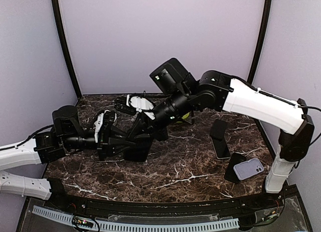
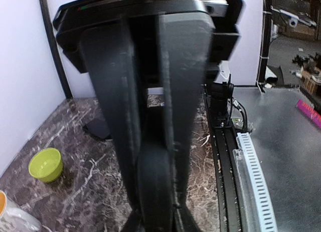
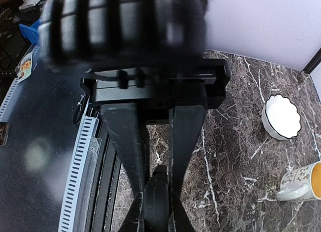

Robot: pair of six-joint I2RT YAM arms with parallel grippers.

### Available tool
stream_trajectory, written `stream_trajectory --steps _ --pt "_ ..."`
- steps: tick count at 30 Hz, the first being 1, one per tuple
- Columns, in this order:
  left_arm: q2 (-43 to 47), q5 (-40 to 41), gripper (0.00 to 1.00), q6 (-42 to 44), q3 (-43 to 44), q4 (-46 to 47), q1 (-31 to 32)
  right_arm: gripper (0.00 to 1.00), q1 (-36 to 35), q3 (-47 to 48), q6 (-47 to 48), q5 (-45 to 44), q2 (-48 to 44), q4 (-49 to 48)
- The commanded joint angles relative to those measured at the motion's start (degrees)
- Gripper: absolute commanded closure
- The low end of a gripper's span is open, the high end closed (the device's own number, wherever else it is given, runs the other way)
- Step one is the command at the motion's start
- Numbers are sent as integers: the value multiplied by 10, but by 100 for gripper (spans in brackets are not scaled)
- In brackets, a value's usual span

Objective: Put the phone into the phone case

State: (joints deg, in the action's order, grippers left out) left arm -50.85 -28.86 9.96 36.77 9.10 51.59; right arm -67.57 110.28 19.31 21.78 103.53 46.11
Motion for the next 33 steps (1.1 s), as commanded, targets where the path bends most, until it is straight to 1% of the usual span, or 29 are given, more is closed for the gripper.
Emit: stream_trajectory --steps 1,2,4,6,7,8,9,12,15,16,19,23,24,25,26,28,31,33 --pt "18 -26 70 9 8 45 -1 100 13 -14 -41 0 -61 -53" --pt "16 -24 66 10 9 38 -1 100 13 -19 -44 5 -71 -59" --pt "7 -18 65 13 13 27 -1 100 13 -26 -46 16 -87 -70" --pt "-7 -19 72 14 18 15 -1 100 14 -31 -47 19 -98 -76" --pt "-12 -20 79 14 22 8 -1 100 14 -31 -47 21 -102 -76" --pt "-18 -21 83 14 24 6 -1 100 14 -32 -46 23 -105 -76" --pt "-20 -21 88 13 26 4 -1 100 14 -32 -46 26 -107 -77" --pt "-28 -22 91 9 28 7 -1 100 14 -31 -47 40 -106 -77" --pt "-27 -27 100 6 25 15 -1 100 14 -30 -50 44 -103 -76" --pt "-26 -27 100 4 23 17 -1 100 14 -32 -51 42 -105 -79" --pt "-21 -21 100 -5 19 33 -1 100 15 -42 -58 40 -111 -94" --pt "-1 -14 100 -31 0 91 -1 100 15 -46 -63 33 -112 -99" --pt "4 -19 97 -33 -5 106 -1 100 15 -38 -61 32 -107 -92" --pt "5 -26 89 -33 -5 109 -1 100 15 -30 -58 34 -103 -84" --pt "4 -27 72 -31 -2 106 -2 100 15 -22 -55 36 -100 -78" --pt "-4 -18 64 -19 10 79 -2 100 15 -16 -50 39 -98 -76" --pt "-15 -1 65 -2 18 50 -1 100 15 -15 -48 36 -101 -77" --pt "-18 1 72 -1 13 50 0 100 15 -14 -48 35 -101 -77"
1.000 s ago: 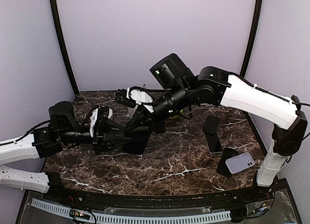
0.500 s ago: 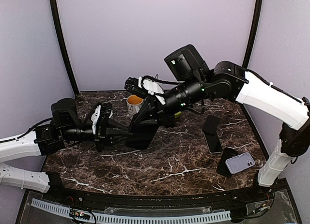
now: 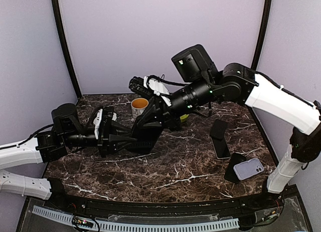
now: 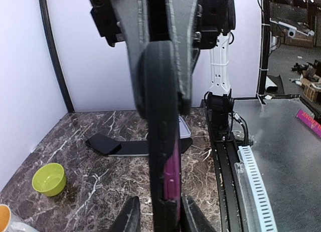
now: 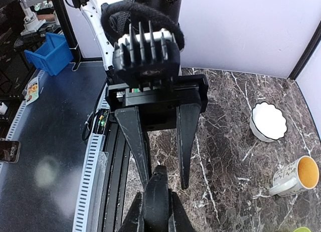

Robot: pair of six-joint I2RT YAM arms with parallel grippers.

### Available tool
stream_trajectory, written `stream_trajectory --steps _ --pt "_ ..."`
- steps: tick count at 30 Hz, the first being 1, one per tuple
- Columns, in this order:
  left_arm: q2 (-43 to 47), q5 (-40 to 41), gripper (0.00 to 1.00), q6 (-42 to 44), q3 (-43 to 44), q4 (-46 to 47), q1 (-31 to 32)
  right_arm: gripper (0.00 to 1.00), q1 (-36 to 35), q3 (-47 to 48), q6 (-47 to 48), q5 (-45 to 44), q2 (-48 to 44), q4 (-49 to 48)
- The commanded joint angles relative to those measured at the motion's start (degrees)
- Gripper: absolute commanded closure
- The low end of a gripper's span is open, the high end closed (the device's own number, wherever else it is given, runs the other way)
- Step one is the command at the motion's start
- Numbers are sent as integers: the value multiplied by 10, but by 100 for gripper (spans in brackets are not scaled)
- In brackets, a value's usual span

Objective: Put the phone into the phone case

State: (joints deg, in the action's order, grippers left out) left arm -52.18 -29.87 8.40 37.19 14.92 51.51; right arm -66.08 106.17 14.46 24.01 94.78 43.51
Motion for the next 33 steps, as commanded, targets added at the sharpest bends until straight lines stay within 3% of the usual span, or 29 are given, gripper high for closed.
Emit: stream_trajectory --steps 1,3,6,9,10,12,13,17,20,24,26,30,33 --pt "-7 11 79 14 8 -6 0 100 0 27 1 13 -13 -50" --pt "-14 5 82 12 11 -10 0 100 0 30 1 12 -12 -47" --pt "-24 -13 99 7 14 -11 1 100 0 27 1 12 -12 -47" --pt "-19 -20 100 -14 6 19 0 100 1 10 -6 2 -18 -57" --pt "-10 -18 100 -29 -2 43 0 89 1 -7 -13 -6 -25 -70" --pt "8 0 100 -58 -17 87 0 45 7 -59 -34 -22 -49 -114" --pt "15 11 100 -70 -22 102 0 30 10 -97 -48 -29 -68 -148" --pt "44 7 100 -160 -47 203 0 15 21 -282 -137 1 -147 -376" --pt "43 3 100 -227 -58 260 0 19 22 -367 -210 17 -169 -513" --pt "36 -5 100 -256 -59 278 0 42 21 -429 -278 45 -172 -640" --pt "32 -10 100 -259 -60 281 1 56 21 -423 -289 49 -163 -637" --pt "26 -13 100 -256 -59 280 1 68 22 -407 -297 63 -144 -630" --pt "22 -13 100 -253 -58 280 1 88 22 -400 -299 67 -137 -625"
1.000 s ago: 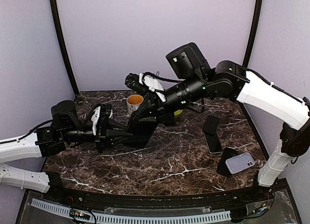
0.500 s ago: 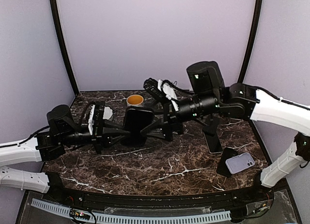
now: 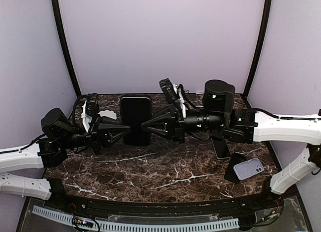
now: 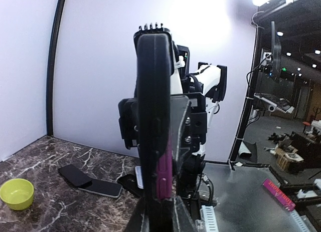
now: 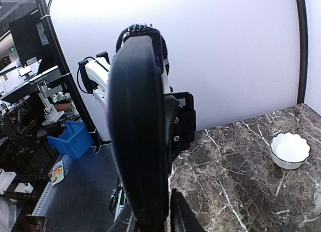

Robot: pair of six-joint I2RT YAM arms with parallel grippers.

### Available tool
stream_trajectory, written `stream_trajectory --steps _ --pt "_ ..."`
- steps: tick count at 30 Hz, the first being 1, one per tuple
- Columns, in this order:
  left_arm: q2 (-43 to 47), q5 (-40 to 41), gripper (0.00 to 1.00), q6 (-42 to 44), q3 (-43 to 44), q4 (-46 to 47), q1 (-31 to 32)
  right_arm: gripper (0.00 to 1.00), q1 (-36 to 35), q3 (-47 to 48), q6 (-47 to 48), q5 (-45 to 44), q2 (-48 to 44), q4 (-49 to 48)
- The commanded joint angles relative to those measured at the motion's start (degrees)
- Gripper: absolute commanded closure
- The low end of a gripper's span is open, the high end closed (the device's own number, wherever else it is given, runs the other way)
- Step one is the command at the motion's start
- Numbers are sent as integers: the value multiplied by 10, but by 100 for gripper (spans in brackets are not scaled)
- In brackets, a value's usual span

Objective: Put the phone into the phone case

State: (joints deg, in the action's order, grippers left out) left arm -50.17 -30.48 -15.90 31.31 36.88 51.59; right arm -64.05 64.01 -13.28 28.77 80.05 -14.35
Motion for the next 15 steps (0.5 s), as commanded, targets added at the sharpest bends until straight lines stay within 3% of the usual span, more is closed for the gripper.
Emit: stream_trajectory --steps 1,2,6,8,9,11,15 --pt "2 -5 100 -9 0 59 0 94 1 24 -23 22 13 -45" --pt "2 -5 100 -8 1 55 0 100 1 26 -24 24 14 -42" --pt "3 14 99 -2 9 14 0 100 7 31 -39 -1 8 -11" --pt "10 55 69 13 24 -48 0 100 21 28 -58 -14 -1 15" --pt "14 93 45 22 41 -78 0 100 31 23 -69 -18 -7 25" --pt "13 144 22 62 69 -162 0 100 54 9 -94 -27 -20 46" --pt "-22 270 7 118 121 -253 -1 100 114 -7 -170 -89 -33 105"
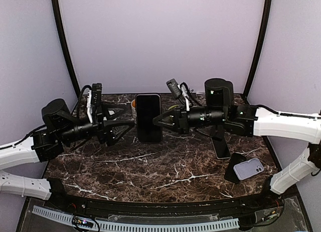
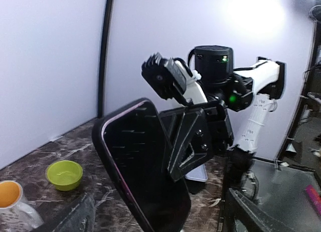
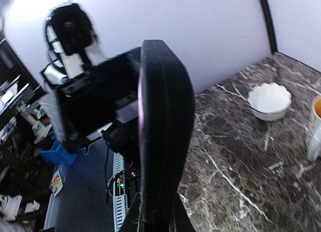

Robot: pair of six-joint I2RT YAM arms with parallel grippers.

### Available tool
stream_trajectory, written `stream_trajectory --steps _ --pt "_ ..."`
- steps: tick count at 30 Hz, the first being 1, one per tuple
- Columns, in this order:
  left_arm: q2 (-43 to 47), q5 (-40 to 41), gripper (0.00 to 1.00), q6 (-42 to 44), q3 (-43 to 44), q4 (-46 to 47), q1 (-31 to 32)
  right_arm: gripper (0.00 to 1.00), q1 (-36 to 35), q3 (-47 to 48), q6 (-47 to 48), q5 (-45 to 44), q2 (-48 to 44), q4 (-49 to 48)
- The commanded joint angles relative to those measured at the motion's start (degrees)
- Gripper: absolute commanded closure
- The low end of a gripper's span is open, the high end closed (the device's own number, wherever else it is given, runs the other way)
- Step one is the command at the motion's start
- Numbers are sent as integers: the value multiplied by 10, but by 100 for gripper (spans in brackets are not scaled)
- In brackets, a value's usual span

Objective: Put the phone into the phone case

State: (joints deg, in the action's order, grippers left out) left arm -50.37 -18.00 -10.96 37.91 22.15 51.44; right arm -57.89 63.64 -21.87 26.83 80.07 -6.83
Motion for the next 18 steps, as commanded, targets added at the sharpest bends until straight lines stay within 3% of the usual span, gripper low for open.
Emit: stream_trajectory --steps 1,4,8,18 --pt "-30 196 6 76 67 -127 0 100 65 1 -103 -93 -32 69" --pt "-92 249 3 102 133 -180 -5 100 105 -8 -155 -106 -27 108" --pt "-146 237 2 105 173 -205 -18 100 128 -30 -210 -108 -34 118" --pt "-166 207 1 103 130 -204 -58 100 139 -72 -284 -9 -17 103"
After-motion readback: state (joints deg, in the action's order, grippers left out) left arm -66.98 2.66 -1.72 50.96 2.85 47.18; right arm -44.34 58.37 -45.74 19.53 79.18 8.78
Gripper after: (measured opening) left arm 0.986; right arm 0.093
